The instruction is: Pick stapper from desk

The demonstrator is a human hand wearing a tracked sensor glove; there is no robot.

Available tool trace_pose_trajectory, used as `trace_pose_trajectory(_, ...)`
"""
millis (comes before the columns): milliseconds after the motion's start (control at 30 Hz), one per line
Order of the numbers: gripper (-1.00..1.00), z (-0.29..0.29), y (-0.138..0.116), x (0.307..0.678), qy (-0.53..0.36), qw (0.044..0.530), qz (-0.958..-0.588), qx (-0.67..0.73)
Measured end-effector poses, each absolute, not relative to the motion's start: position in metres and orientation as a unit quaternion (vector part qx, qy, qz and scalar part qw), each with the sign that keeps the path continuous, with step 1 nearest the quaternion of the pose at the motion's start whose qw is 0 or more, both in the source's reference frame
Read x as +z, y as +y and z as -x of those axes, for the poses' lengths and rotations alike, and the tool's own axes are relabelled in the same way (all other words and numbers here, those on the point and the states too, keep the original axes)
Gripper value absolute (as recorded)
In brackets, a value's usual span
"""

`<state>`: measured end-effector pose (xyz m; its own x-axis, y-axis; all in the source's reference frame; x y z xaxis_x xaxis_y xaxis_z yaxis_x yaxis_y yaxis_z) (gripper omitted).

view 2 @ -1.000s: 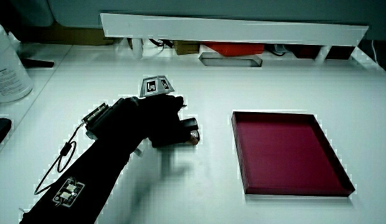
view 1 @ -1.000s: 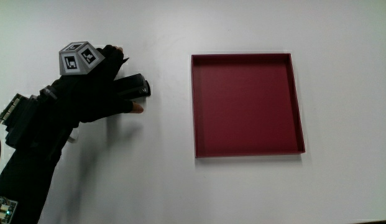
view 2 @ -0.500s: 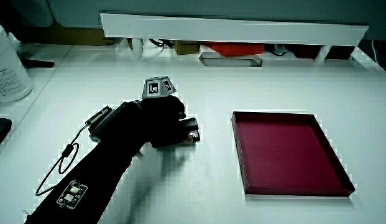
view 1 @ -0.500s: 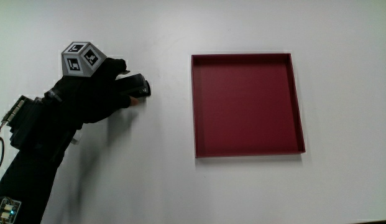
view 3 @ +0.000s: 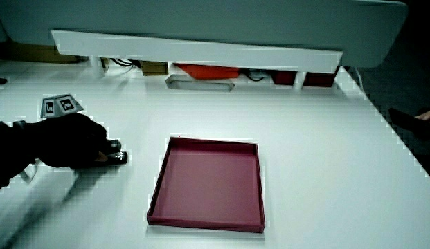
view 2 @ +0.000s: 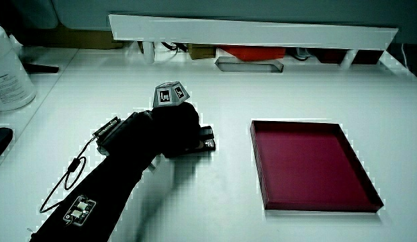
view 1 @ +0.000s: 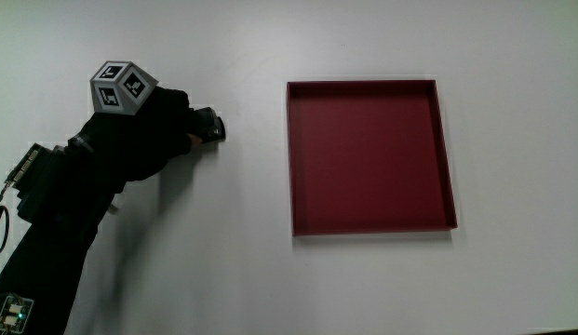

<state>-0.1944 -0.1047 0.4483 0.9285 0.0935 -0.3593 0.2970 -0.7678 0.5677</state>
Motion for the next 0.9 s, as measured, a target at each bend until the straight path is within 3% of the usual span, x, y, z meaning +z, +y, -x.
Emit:
trace_pose_trajectory(567, 1.0, 0.144, -0.107, 0.404, 0.179, 0.282, -0.925, -0.182)
trace_pose_trajectory(900, 1.0, 0.098, -0.112, 0.395, 0.161, 0.323, -0.903, -0.235)
